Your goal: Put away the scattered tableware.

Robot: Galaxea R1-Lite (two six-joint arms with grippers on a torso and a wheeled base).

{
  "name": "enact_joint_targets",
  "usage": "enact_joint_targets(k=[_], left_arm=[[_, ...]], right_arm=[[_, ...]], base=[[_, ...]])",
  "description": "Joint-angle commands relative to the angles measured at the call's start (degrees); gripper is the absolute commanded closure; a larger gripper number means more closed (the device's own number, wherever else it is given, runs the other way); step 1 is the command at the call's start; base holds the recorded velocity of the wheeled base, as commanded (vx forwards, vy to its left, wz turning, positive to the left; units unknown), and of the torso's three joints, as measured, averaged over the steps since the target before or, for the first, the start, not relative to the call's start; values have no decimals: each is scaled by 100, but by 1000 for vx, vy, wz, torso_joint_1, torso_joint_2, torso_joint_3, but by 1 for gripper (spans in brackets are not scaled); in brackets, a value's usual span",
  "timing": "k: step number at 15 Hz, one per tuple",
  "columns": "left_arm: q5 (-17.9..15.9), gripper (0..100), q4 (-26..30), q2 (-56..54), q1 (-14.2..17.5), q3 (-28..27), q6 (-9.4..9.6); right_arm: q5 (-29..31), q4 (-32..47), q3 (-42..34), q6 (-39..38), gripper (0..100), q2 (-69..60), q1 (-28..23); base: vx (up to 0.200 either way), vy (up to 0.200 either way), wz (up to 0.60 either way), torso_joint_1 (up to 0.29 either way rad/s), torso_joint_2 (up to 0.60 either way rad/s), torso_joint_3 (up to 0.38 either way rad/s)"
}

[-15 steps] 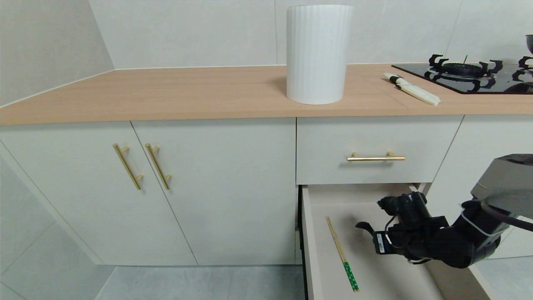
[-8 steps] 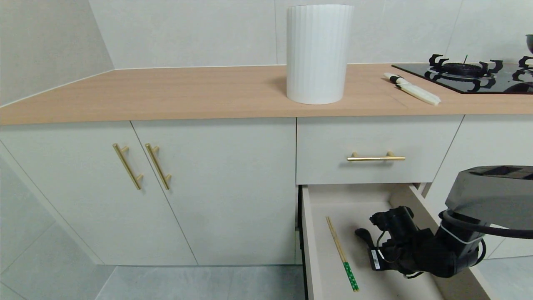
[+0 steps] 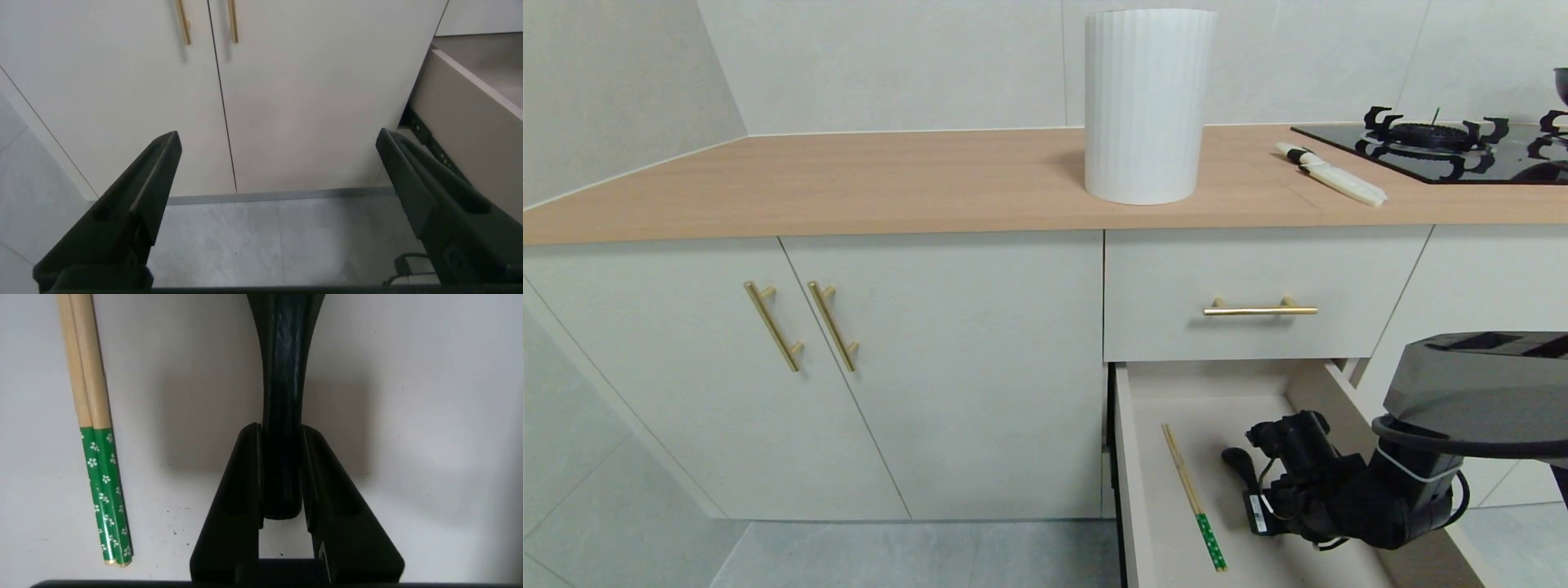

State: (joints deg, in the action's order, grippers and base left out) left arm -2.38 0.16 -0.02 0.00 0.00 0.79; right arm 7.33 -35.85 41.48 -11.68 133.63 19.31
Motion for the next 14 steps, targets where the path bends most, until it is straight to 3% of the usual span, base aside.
enact_joint_targets(k=[1,5,6,12,14], left_arm=[[-8,0,2,2,0,0,0],[-8,0,2,2,0,0,0],[0,0,2,2,0,0,0],[0,0,2,2,0,0,0],[0,0,2,2,0,0,0]], right_arm=[[-3,-1,0,-1,100,22,3],[14,-1,0,-1,100,40,3],[23,-9,0,8,0,40,3],[41,-1,-9,8,0,-48,3],[111,34,-193,-1,0,-593,-6]], base=[[0,0,0,0,0,0],[0,0,0,0,0,0],[0,0,0,0,0,0],[0,0,0,0,0,0],[0,0,0,0,0,0]])
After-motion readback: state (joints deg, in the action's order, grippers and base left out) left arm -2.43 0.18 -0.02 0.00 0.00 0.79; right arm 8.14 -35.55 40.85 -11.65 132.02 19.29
